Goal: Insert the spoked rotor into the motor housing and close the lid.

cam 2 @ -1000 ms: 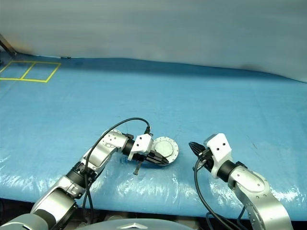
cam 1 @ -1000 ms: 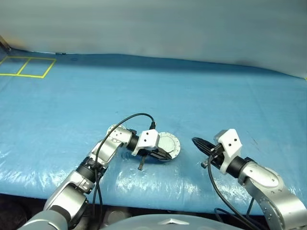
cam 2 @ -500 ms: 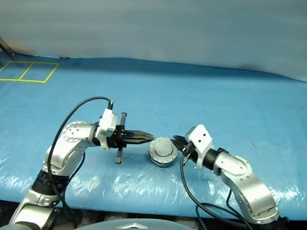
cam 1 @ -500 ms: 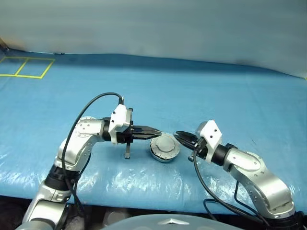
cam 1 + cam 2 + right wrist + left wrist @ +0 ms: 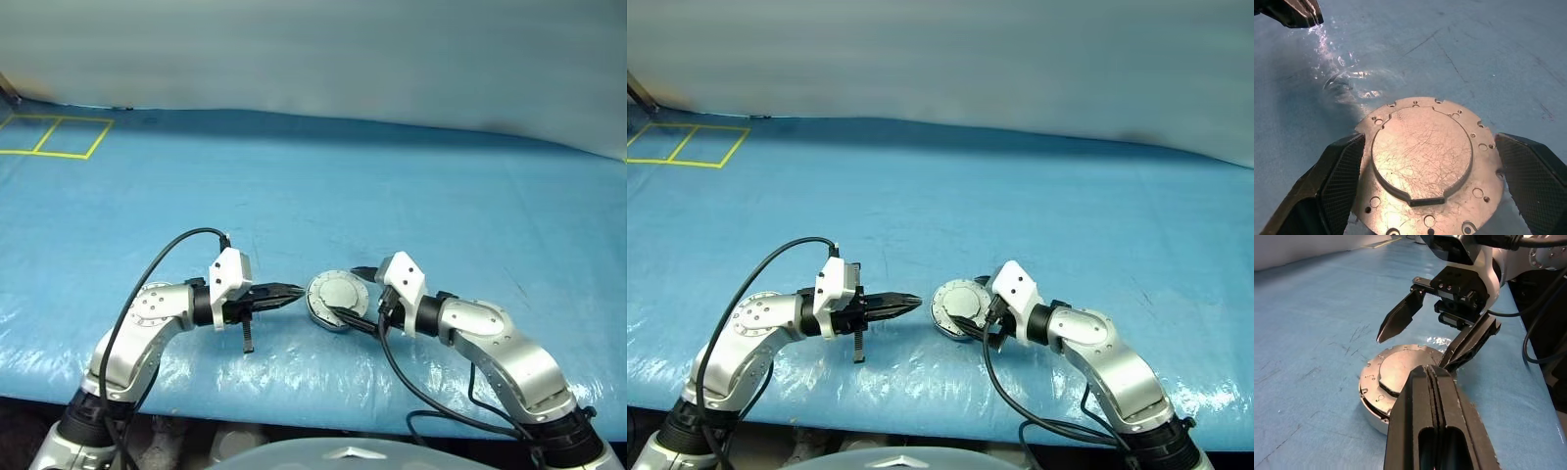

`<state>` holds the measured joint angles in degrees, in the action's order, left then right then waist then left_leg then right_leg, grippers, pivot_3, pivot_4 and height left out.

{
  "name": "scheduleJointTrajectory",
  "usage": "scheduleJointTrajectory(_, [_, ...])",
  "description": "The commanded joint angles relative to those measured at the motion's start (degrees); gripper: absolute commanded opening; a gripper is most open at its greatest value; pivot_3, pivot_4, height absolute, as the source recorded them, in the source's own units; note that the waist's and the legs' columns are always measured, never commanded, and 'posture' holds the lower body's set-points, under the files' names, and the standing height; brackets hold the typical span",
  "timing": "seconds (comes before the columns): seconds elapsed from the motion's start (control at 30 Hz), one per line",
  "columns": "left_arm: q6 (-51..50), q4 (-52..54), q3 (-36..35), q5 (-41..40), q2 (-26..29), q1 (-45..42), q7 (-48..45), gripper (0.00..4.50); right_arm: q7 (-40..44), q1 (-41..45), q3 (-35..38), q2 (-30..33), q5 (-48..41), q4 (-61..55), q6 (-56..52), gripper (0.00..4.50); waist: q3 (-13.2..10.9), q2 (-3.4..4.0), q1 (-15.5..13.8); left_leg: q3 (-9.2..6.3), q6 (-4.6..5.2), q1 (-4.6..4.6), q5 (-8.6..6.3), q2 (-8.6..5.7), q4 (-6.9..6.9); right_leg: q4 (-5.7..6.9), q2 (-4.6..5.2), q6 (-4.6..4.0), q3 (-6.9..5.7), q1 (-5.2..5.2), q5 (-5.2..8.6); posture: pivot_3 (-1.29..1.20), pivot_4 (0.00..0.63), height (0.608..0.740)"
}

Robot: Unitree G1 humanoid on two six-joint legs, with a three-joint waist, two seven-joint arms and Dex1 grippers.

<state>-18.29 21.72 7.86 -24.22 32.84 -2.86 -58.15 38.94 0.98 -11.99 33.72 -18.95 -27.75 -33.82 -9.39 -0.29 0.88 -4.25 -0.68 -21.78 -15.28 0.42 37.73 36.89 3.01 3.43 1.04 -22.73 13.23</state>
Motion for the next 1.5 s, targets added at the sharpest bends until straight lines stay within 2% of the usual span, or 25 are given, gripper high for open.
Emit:
scheduleJointTrajectory(0.03, [0.0, 2.6, -1.5, -1.3, 0.1, 0.5, 1.4, 0.00, 1.0, 0.8, -1.6, 0.1, 1.3, -0.2, 1.2, 4.48, 0.0, 0.00, 0.0, 0.00, 0.00, 0.00, 0.00, 0.00, 0.00, 0.00, 0.00, 0.00, 0.00, 0.00, 0.00, 0.00, 0.150, 0.740])
scheduleJointTrajectory(0.27, [0.1, 1.5, -1.8, -1.4, -0.2, 0.8, 3.0, 0.00, -0.1, 0.3, -4.2, -0.7, 5.7, 2.5, 4.2, 4.48, 0.0, 0.00, 0.0, 0.01, 0.00, 0.03, 0.00, 0.00, 0.00, 0.00, 0.00, 0.00, 0.00, 0.01, 0.00, 0.00, 0.150, 0.740])
scheduleJointTrajectory(0.43, [0.2, 1.3, -1.2, -1.4, -0.1, 0.5, 3.2, 0.00, -0.7, -0.4, -4.0, -1.5, 6.1, 2.4, 4.2, 3.06, 0.0, 0.00, 0.0, 0.02, -0.01, 0.05, 0.00, 0.01, 0.02, 0.00, 0.00, 0.00, 0.01, 0.03, 0.00, 0.00, 0.150, 0.740])
scheduleJointTrajectory(0.47, [0.3, 1.2, -1.0, -1.1, -0.1, 0.4, 3.2, 0.00, -0.8, -0.5, -4.2, -1.6, 6.3, 2.5, 4.3, 3.03, 0.0, 0.00, 0.0, 0.02, -0.01, 0.05, 0.00, 0.01, 0.02, 0.00, 0.00, 0.00, 0.01, 0.03, 0.00, 0.00, 0.150, 0.740])
scheduleJointTrajectory(0.7, [0.2, 1.0, -0.4, -1.3, -0.7, 0.1, 3.1, 0.00, -1.4, -0.9, -4.3, -3.0, 5.6, 1.8, 2.8, 3.03, 0.0, -0.01, 0.2, 0.02, -0.01, 0.07, 0.01, 0.01, 0.02, 0.02, -0.01, 0.00, 0.01, 0.05, 0.00, 0.00, 0.150, 0.740])
scheduleJointTrajectory(0.93, [0.5, 0.7, 0.3, -0.3, -1.0, -0.3, 2.9, 0.00, -2.0, -1.1, -9.0, -2.2, 10.7, 5.6, 3.4, 3.03, 0.1, -0.07, 0.5, 0.02, -0.01, 0.18, 0.01, 0.05, 0.02, 0.03, -0.04, -0.02, 0.01, 0.12, 0.01, 0.00, 0.150, 0.740])
scheduleJointTrajectory(1.23, [1.1, -0.3, 1.1, 0.5, -2.1, -0.3, 3.5, 0.00, -2.9, -2.0, -6.8, -4.8, 8.7, 9.5, 1.9, 3.03, 0.5, -0.29, 0.6, 0.00, -0.02, 0.32, 0.01, 0.09, 0.05, 0.04, -0.08, -0.05, 0.01, 0.26, 0.00, 0.00, 0.150, 0.740])
scheduleJointTrajectory(1.5, [1.4, -1.4, 2.1, 1.7, -2.5, -0.2, 3.7, 0.00, -2.1, -2.0, -7.8, -3.4, 10.3, 10.3, 2.1, 3.03, 0.6, -0.35, 0.6, 0.01, -0.02, 0.36, 0.02, 0.11, 0.08, 0.05, -0.09, -0.07, 0.02, 0.29, -0.01, 0.00, 0.150, 0.740])
